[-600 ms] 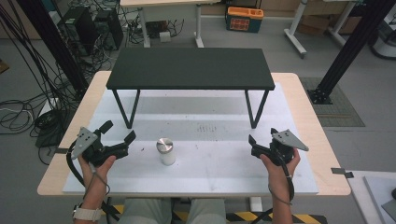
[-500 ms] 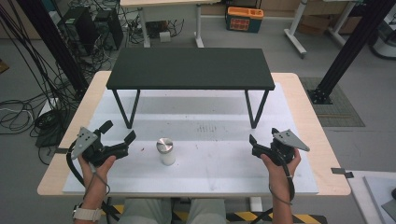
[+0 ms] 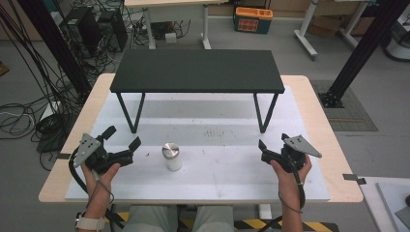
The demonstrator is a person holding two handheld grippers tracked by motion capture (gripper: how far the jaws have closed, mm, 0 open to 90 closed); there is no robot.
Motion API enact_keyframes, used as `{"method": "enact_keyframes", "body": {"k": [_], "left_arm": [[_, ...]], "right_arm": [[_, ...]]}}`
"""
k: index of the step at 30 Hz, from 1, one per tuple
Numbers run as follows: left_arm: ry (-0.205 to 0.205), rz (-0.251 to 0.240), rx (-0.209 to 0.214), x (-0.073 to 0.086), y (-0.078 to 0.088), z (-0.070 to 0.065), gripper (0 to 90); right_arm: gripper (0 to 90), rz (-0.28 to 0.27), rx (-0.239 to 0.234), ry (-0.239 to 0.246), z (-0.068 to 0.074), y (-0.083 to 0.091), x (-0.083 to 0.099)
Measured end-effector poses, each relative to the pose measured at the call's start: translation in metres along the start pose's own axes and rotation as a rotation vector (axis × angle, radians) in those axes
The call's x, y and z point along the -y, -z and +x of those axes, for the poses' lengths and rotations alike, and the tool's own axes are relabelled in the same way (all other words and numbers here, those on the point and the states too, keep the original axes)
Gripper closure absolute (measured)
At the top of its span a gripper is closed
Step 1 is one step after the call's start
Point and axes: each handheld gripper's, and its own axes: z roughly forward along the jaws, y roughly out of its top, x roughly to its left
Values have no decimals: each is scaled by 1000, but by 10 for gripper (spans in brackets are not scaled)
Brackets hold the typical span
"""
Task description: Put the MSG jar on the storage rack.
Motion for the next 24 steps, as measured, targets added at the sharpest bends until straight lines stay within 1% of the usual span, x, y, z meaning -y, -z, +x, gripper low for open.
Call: {"method": "enact_keyframes", "body": {"k": [4, 6, 11, 18, 24], "left_arm": [[-4, -9, 5, 1, 2, -4, 2], [-13, -8, 9, 1, 3, -6, 2], [-12, -12, 14, 1, 3, -7, 2], [-1, -26, 44, 0, 6, -8, 3], [-8, -18, 47, -1, 7, -10, 3]], "right_arm": [[128, 5, -4, 8, 1, -1, -2], [128, 4, -7, 12, 1, -1, -2], [128, 3, -10, 13, 1, -1, -2], [128, 5, -11, 13, 2, -2, -3], [128, 1, -9, 13, 3, -2, -3]]}}
